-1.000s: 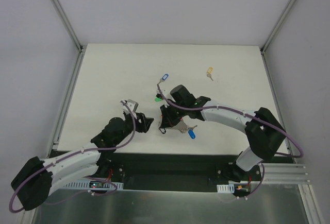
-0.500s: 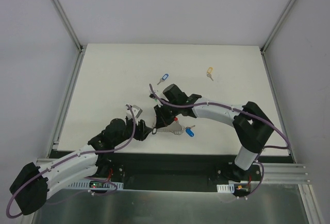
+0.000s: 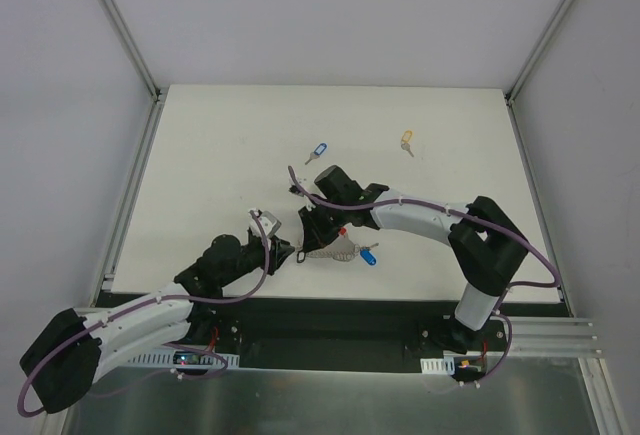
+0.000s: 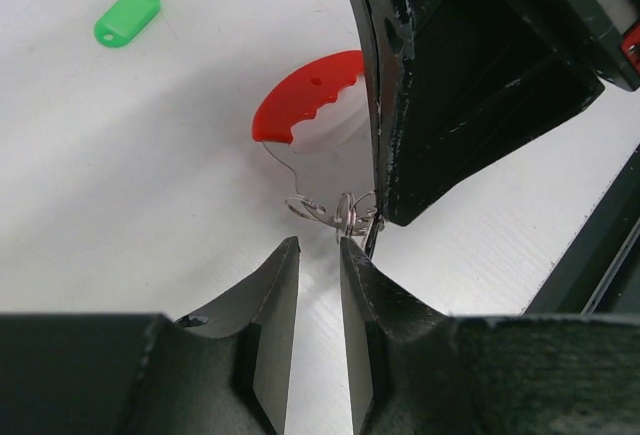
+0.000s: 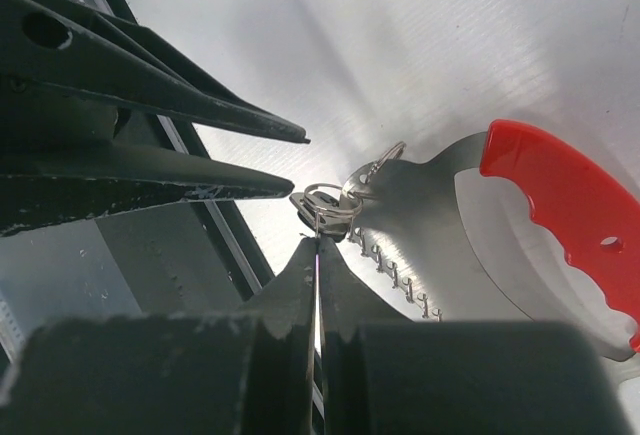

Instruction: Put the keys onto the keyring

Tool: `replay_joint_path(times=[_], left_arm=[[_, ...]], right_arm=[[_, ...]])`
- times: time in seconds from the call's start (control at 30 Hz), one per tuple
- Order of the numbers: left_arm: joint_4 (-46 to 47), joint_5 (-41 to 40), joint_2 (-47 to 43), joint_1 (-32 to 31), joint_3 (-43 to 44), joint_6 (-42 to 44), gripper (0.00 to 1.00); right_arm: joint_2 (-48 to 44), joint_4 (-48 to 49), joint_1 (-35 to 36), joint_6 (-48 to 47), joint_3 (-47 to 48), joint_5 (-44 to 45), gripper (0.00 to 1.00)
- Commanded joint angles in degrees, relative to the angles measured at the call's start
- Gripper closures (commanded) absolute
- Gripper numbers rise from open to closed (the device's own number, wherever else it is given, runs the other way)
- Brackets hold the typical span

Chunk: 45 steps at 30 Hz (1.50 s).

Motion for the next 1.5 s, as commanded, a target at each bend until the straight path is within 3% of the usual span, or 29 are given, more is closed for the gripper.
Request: replay_joint_path(times=[0.0,0.47,0.93,1.2,1.47], left_arm=[[7.47,-0.53,0.32,0.26,-1.24,4.71,0.78],[7.57,6.24,6.21,0.18,0.69,7.88,0.69],[12.40,4.57,9.19,0.26,1.22,10.34,0.65],[14.86,4.75,12.45,0.26,2.01,11.66,0.67],[16.62,7.12,13.51,0.18,2.54,12.97,0.78]], right_arm=[[-1.55,-0.21,0.42,-0.99,1.83,-0.47,0.99],[-1.99,-0.21,0.59,-0.99,2.18,-0.38,0.99],[-2.07,-0.38,1.21,-0.81,2.44,-0.56,0.99],[-2.51,-0.64,1.38,-0.81,2.53,-0.65,0.99],[-2.43,-1.17,1.38,-0.99,2.53,-0.65,0.99]])
